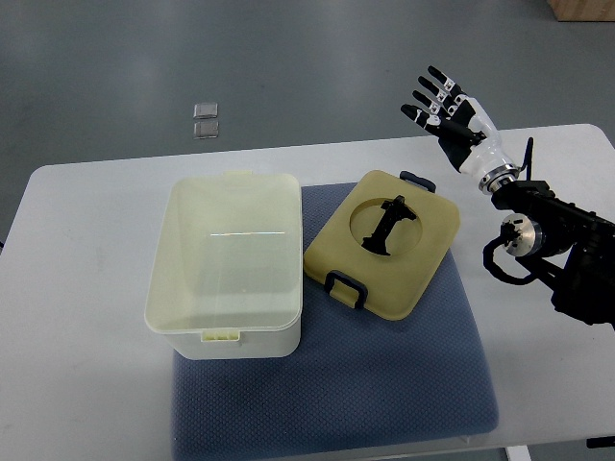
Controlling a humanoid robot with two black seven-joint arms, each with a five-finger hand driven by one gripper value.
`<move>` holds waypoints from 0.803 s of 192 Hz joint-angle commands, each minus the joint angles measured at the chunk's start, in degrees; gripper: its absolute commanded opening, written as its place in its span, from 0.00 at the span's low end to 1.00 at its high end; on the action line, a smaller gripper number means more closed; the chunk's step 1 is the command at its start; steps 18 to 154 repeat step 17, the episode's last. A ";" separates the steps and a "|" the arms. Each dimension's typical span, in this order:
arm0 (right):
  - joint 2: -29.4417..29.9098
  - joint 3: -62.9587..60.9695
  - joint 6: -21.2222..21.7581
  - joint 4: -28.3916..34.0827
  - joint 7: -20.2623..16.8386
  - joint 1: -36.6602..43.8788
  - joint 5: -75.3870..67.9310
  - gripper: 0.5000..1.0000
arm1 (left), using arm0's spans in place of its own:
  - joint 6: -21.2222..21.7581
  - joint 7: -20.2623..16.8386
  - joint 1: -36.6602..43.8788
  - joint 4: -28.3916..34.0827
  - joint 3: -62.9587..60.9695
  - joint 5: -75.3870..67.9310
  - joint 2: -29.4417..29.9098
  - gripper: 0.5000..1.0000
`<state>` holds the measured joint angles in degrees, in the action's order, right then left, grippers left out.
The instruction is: Open white storage box with right hand
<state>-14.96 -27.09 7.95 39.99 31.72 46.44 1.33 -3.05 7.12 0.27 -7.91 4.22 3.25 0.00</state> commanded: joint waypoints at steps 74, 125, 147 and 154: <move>0.11 -1.13 0.04 0.00 0.00 -0.56 0.16 0.86 | 0.06 0.00 0.00 0.00 0.00 0.00 0.00 1.00; 0.11 -1.13 0.04 0.00 0.00 -0.56 0.16 0.86 | 0.06 0.00 0.00 0.00 0.00 0.00 0.00 1.00; 0.11 -1.13 0.04 0.00 0.00 -0.56 0.16 0.86 | 0.06 0.00 0.00 0.00 0.00 0.00 0.00 1.00; 0.11 -1.13 0.04 0.00 0.00 -0.56 0.16 0.86 | 0.06 0.00 0.00 0.00 0.00 0.00 0.00 1.00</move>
